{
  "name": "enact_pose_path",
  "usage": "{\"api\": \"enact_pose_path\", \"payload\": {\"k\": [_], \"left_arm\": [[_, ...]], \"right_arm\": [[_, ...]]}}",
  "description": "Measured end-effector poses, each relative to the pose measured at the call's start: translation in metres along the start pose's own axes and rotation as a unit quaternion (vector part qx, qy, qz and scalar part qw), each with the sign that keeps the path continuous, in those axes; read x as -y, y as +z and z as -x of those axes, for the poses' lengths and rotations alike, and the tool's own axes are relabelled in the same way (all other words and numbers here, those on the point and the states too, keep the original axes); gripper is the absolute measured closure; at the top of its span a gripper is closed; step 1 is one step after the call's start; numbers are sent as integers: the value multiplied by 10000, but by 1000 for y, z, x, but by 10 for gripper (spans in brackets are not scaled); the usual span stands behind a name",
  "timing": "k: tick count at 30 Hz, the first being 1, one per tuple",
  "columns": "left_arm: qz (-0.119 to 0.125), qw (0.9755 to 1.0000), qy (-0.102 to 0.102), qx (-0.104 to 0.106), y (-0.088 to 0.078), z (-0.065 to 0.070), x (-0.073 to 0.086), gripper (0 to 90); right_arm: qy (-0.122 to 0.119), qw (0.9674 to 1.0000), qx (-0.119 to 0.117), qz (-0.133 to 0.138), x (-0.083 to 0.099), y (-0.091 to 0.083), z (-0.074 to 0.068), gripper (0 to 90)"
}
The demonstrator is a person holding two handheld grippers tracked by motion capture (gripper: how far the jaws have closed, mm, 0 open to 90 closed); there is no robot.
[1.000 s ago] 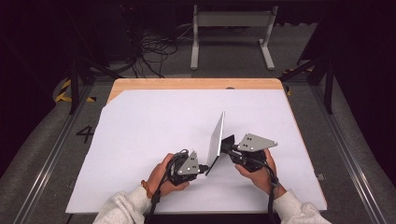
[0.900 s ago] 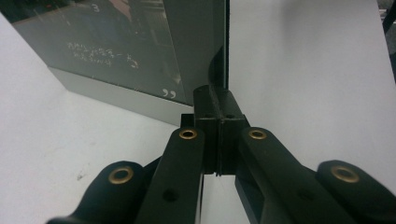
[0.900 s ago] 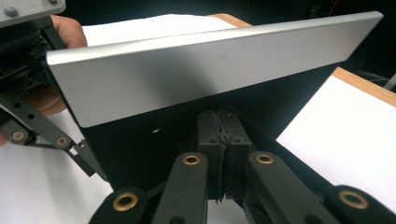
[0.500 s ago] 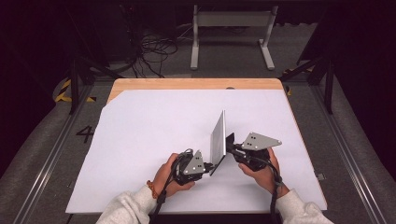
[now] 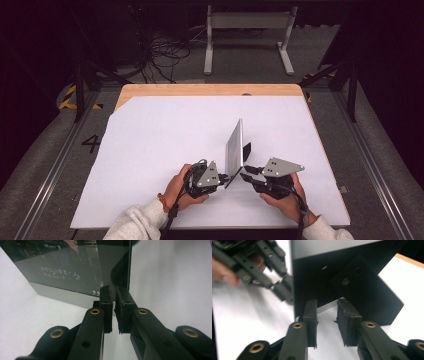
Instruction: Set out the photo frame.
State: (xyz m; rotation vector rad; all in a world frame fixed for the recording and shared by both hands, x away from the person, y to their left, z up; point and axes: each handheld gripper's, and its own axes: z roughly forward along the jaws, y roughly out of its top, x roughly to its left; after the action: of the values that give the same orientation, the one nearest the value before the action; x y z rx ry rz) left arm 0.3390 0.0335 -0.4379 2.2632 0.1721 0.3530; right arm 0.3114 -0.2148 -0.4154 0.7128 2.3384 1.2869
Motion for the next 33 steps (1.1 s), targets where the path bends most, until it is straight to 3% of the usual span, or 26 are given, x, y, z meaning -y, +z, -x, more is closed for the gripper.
{"api": "enact_pose_path", "payload": {"k": [4,6,10,19,23,33], "left_arm": [[-86,9999,95,-88,-1,-1,1,850],[-74,9999,-35,-126,-5,-6,6,848],[-71,9998,-87,-170,-18,-15,17,834],[-155,9989,-278,-338,-41,-26,41,804],[-237,9991,-243,-245,-44,-18,46,791],[-201,9992,-230,-255,-48,-13,46,733]], "right_arm": [[30,10000,7,-64,3,-2,-9,679],[29,10000,-45,-61,3,0,-16,643],[25,10000,-6,-48,-2,7,-25,555],[311,9993,222,44,-8,25,-24,426],[417,9984,360,97,-11,26,-25,424],[511,9981,317,92,-9,24,-20,505]]}}
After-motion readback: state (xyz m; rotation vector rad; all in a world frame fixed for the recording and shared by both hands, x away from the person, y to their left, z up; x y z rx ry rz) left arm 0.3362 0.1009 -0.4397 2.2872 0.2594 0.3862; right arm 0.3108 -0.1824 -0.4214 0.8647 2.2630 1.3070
